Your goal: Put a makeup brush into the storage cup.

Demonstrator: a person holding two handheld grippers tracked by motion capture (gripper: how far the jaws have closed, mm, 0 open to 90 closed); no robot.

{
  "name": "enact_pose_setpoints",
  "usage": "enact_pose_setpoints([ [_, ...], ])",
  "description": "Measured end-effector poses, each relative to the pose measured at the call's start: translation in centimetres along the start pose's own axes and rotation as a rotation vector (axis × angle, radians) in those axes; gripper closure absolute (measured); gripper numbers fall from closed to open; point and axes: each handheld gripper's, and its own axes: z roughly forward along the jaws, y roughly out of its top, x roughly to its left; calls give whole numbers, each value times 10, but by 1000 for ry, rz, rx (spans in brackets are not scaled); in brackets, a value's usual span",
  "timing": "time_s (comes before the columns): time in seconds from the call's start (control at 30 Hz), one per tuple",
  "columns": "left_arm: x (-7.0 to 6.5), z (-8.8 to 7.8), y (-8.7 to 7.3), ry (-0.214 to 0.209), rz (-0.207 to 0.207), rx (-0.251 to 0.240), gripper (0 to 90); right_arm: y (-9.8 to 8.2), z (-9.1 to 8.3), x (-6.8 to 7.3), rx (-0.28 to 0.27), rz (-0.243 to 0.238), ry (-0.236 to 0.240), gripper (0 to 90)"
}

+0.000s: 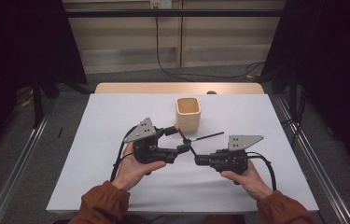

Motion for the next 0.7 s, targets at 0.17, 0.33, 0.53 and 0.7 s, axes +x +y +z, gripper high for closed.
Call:
enact_pose_setpoints([
  [0.17,1,2,3,-14,2,-5,400,-1,1,-2,-2,8,-6,864],
  [0.33,2,5,6,-22,-23,3,531,-1,1,-3,-5,12,-7,864],
  [0.53,4,3,6,-13,-45,2,606,-2,1,-2,-9,13,-13,864],
  [0.7,5,1,5,-14,-64,-5,658,-2,0,-2,-9,14,-18,864],
])
